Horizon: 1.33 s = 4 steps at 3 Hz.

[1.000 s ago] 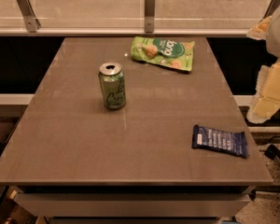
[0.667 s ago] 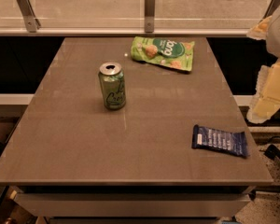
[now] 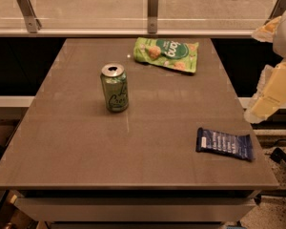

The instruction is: Knock green can over

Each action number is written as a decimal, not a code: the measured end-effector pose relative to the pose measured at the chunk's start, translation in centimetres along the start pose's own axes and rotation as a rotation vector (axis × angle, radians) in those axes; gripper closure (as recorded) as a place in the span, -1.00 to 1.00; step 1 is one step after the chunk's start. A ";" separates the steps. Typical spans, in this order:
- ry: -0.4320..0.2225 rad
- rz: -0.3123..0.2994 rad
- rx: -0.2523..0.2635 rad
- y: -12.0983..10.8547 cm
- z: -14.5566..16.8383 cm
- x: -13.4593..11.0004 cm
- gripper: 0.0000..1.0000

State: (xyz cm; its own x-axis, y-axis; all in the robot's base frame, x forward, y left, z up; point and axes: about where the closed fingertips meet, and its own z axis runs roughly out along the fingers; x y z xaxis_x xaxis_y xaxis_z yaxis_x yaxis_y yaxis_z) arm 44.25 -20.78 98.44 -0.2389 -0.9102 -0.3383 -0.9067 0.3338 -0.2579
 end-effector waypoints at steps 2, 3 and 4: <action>-0.305 0.169 -0.061 -0.3 2.7 -1.0 -1.00; -0.441 0.208 -0.090 -0.5 4.3 -2.0 -1.00; -0.554 0.210 -0.111 -0.8 5.8 -3.5 -1.00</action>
Offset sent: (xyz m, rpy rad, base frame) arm 0.0261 0.0211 -0.0313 0.5777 -0.0020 -0.0802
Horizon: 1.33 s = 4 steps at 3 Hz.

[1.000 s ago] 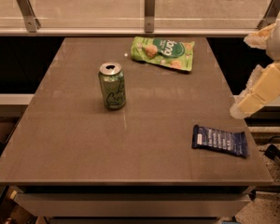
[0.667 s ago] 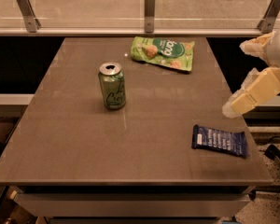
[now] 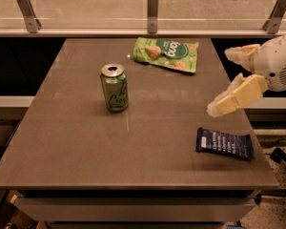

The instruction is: Knock green can over

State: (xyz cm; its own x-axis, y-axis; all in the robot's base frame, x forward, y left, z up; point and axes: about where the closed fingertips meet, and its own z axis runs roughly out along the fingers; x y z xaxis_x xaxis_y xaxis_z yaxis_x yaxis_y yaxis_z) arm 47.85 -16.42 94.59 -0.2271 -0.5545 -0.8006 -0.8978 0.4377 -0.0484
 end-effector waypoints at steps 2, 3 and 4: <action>-0.037 0.000 0.004 0.0 0.1 -0.6 -1.00; -0.084 -0.001 0.013 0.2 1.3 -0.8 -1.00; -0.132 -0.007 0.007 0.5 3.1 -0.9 -1.00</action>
Offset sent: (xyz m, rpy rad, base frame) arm 0.0031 0.0003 0.0060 0.0600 -0.0341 -0.0228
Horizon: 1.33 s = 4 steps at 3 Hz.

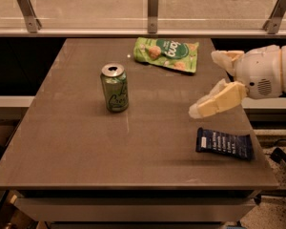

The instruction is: Knock green can over

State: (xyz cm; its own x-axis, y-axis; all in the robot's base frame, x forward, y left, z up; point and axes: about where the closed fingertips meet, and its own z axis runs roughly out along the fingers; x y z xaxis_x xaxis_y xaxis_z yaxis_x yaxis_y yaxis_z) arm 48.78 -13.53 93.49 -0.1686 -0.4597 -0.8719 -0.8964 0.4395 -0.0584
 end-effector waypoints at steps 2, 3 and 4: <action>-0.049 -0.019 -0.031 1.3 4.7 0.7 -1.00; -0.081 -0.016 -0.033 1.6 6.9 1.0 -1.00; -0.130 -0.013 -0.043 1.6 9.2 0.6 -1.00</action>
Offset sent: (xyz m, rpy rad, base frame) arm 0.0094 0.0586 -0.0536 0.0506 -0.0383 0.0442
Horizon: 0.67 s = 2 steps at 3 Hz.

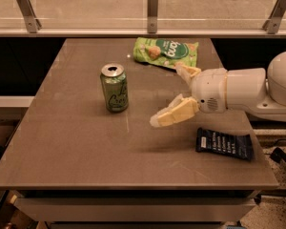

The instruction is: Knock green can over

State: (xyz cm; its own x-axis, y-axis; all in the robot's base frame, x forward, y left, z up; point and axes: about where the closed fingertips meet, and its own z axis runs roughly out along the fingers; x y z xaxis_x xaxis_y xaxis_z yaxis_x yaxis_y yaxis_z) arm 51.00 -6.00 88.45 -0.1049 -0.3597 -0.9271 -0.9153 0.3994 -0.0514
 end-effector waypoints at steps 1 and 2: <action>-0.050 0.000 -0.008 0.0 1.9 -0.5 -1.00; -0.093 0.005 -0.013 0.1 3.6 -1.0 -1.00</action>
Offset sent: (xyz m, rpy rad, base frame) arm 0.0219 0.0499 -0.0072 0.1426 -0.0399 0.0124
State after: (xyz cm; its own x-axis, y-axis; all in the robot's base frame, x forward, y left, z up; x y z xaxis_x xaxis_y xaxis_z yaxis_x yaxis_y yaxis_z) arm 52.36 -2.57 88.07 -0.0733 -0.2778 -0.9578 -0.9200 0.3896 -0.0426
